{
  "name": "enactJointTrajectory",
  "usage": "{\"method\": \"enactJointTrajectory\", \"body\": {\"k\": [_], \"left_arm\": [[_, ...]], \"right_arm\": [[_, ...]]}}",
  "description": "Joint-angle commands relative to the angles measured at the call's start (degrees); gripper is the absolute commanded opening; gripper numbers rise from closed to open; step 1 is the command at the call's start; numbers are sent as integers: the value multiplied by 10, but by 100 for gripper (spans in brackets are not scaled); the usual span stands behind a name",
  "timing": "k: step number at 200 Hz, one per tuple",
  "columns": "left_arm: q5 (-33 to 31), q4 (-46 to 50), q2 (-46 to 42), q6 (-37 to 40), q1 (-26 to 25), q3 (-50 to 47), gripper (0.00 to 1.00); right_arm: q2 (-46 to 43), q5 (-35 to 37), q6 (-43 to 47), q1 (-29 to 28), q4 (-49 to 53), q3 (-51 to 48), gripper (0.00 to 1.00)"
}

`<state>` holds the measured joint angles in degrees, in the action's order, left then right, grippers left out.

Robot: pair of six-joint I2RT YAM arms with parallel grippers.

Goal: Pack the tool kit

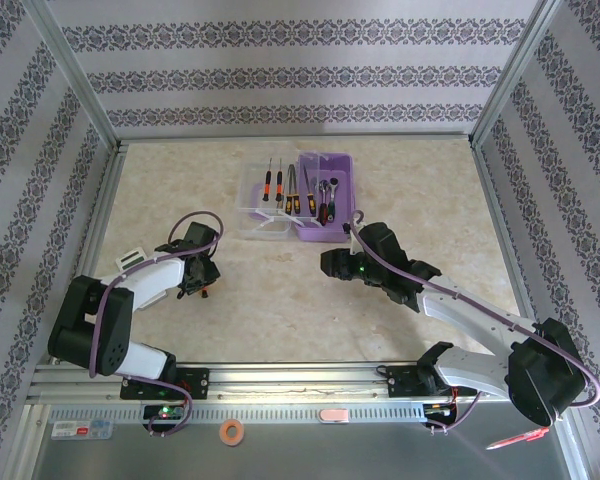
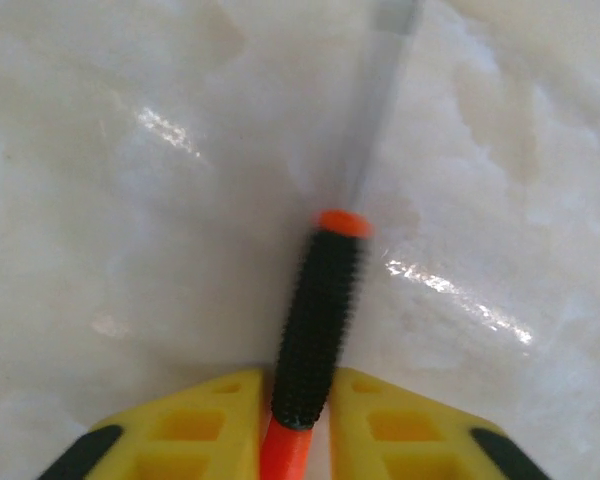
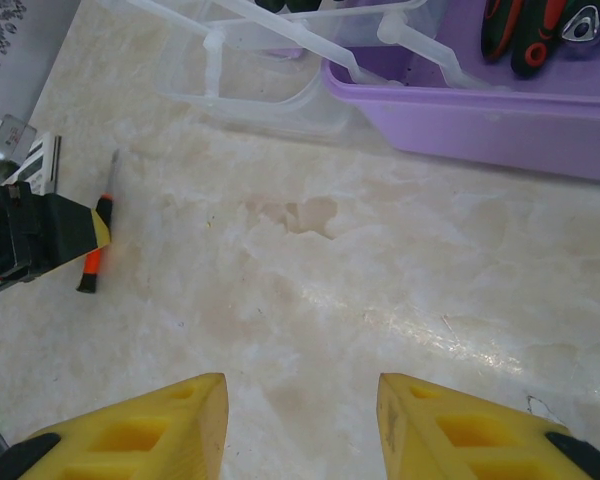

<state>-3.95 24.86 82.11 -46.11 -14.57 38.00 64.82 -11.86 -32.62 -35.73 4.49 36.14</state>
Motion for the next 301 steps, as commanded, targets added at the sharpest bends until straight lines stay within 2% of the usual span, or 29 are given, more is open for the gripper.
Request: {"method": "enactJointTrajectory", "body": {"k": [1, 27, 48, 74, 91, 113, 123, 146, 180, 183, 187, 232, 276, 301], "left_arm": [[33, -44, 19, 14, -5, -23, 15], [44, -48, 4, 25, -5, -24, 13], [76, -60, -24, 35, -5, -25, 13], [74, -18, -71, 43, -7, -3, 15], [81, 11, -78, 50, -12, 25, 15], [70, 42, -85, 62, -31, 68, 14], [68, 56, -92, 66, -39, 95, 14], [60, 94, -94, 94, -56, 176, 15], [65, 127, -23, 151, -80, 319, 15], [65, 128, -14, 155, -83, 332, 15], [66, 129, -1, 160, -86, 348, 15], [63, 201, 160, 222, -106, 546, 14], [71, 234, 277, 250, -115, 669, 13], [40, 235, 304, 253, -128, 709, 12]], "right_arm": [[-1, -6, -6, 3, -5, 1, 44], [6, -6, -6, 3, -8, 5, 44], [13, -10, -10, 2, -15, 4, 44], [21, -8, -22, 3, -33, -1, 44], [21, -30, -74, 25, -75, -23, 53], [25, -76, -129, 81, -131, -55, 56], [21, -91, -137, 99, -142, -63, 58], [0, -103, -125, 116, -149, -74, 72], [-25, -98, -111, 124, -136, -74, 89], [-27, -95, -110, 125, -134, -74, 95], [-28, -91, -111, 126, -130, -73, 98], [-48, -94, -94, 140, -91, -73, 98], [-70, -104, -80, 172, -75, -82, 98], [-70, -121, -89, 192, -75, -88, 98]]}}
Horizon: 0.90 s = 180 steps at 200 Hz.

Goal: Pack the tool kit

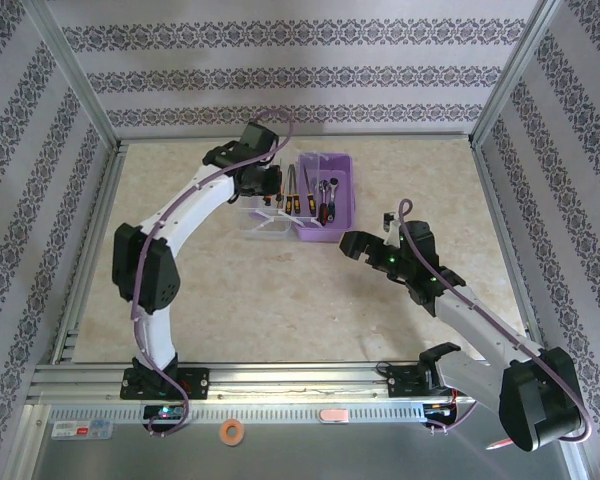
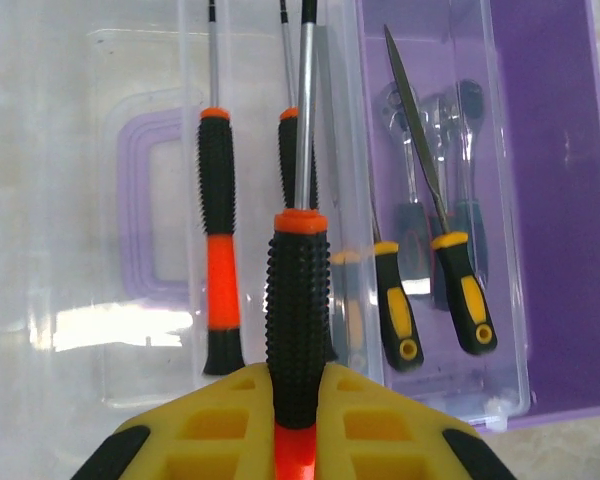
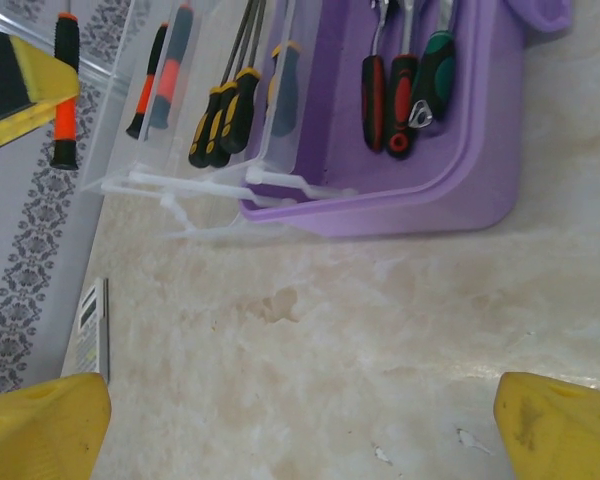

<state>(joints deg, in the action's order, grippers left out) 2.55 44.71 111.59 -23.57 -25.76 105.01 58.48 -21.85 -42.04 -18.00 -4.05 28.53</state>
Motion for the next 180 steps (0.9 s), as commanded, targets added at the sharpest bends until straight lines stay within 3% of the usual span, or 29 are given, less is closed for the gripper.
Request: {"method": "enactJointTrajectory", "body": {"k": [1, 91, 118, 180], "left_arm": [[-26, 36, 10, 27, -16, 39, 12], [-44, 29, 102, 26, -16, 91, 11], [-66, 13, 104, 34, -13, 77, 10], [-49, 11, 103, 25, -4, 73, 13]], "right_arm": [[-6, -22, 5, 15, 11, -12, 98], [-9, -29, 6, 41, 6, -28, 98], [-10, -29, 10, 44, 7, -40, 98], [-7, -32, 13, 48, 2, -49, 98]]}}
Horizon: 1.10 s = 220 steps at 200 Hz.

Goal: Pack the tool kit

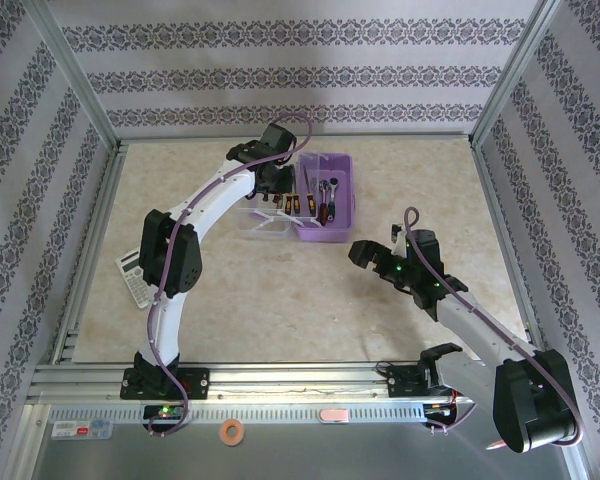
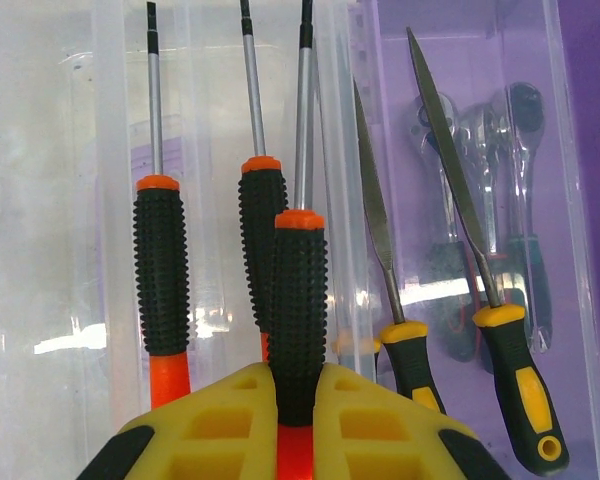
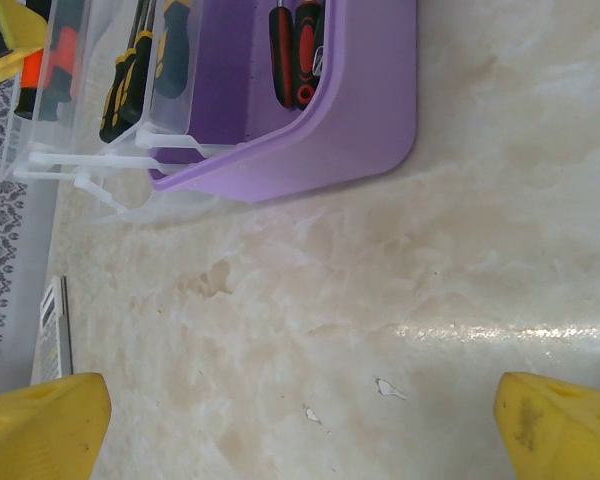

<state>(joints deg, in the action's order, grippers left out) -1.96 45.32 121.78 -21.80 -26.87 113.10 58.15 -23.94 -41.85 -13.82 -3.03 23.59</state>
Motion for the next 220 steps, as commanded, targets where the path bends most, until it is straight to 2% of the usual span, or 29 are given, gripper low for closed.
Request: {"method": "enactJointTrajectory", "body": {"k": [1, 45, 94, 144, 158, 170, 182, 220], "left_arm": [[-4, 5, 1, 7, 7, -8, 13], [-11, 10, -3, 0, 13, -12, 17], [-7, 20, -21, 4, 14, 1, 35], [-18, 19, -83, 8, 16, -10, 40], [-14, 0, -121, 7, 25, -46, 40], [4, -33, -163, 3, 40, -97, 40], [29, -72, -210, -13, 65, -161, 39], [111, -226, -333, -104, 165, -402, 33]], "right_arm": [[-3, -11, 11, 7, -8, 0, 98], [2, -15, 12, 8, -7, 6, 98], [-5, -22, 9, 8, -7, 3, 98], [-13, -21, 15, 7, 5, 16, 98], [-13, -9, 49, 8, 31, 40, 97], [-12, 48, 99, 10, 92, 84, 96], [-1, 90, 110, 22, 120, 119, 91], [104, 68, 92, 38, 97, 197, 72]]}}
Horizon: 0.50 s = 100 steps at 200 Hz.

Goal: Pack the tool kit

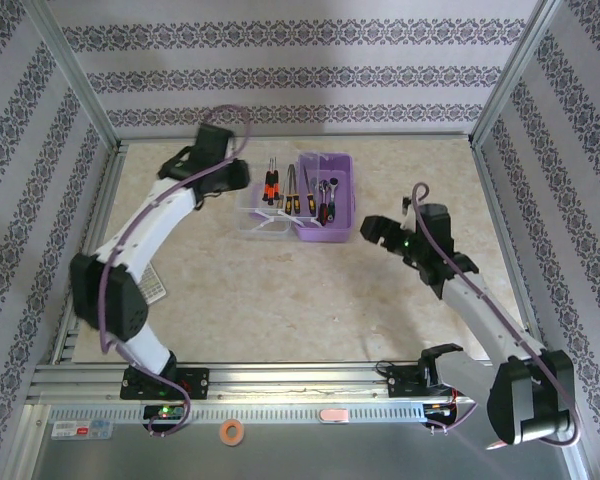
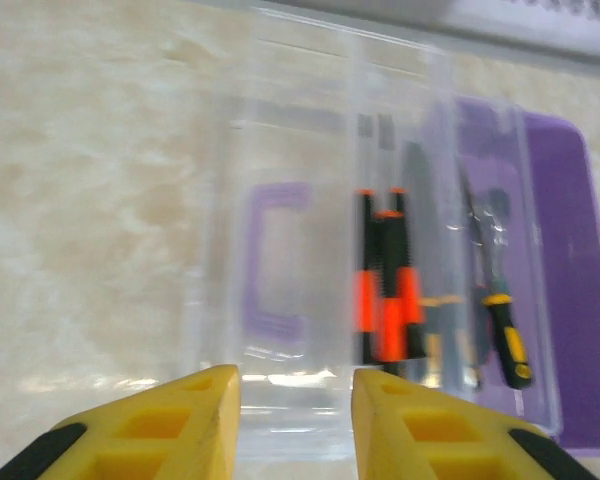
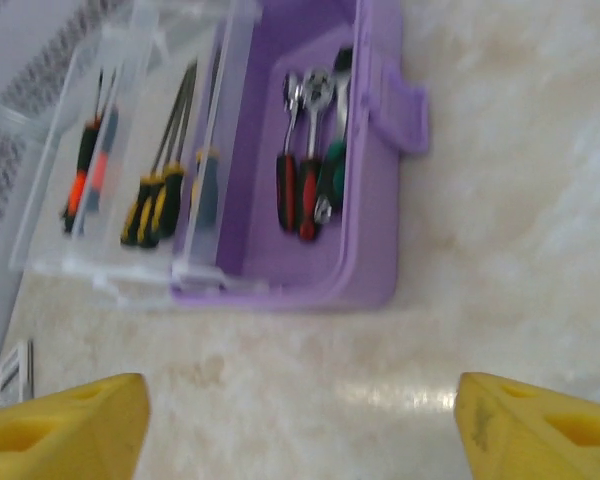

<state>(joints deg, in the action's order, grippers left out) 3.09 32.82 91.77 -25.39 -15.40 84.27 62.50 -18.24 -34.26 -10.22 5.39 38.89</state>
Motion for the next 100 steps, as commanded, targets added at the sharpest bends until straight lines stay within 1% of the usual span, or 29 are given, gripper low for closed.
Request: {"method": "enactJointTrajectory", "body": {"k": [1, 18, 36, 48, 69, 77, 86, 100], "left_arm": [[63, -103, -34, -70, 52, -118, 33], [89, -123, -35, -81, 77, -170, 32], [112, -142, -12, -81, 85, -196, 29], [131, -148, 13, -76, 85, -196, 25], [175, -152, 66, -66, 86, -177, 21], [196, -157, 82, -60, 85, -171, 19], [215, -168, 93, -59, 85, -169, 19], [221, -191, 101, -59, 86, -175, 23]], "right_arm": [[64, 10, 17, 1, 13, 46, 72], [110, 24, 25, 1, 22, 88, 71], [154, 33, 29, 2, 20, 127, 69], [186, 22, 47, 3, 28, 156, 57], [235, 17, 72, 6, 58, 201, 43], [250, 7, 76, 9, 58, 209, 40], [265, 0, 76, 11, 59, 217, 39], [288, -20, 79, 12, 57, 227, 38]]}}
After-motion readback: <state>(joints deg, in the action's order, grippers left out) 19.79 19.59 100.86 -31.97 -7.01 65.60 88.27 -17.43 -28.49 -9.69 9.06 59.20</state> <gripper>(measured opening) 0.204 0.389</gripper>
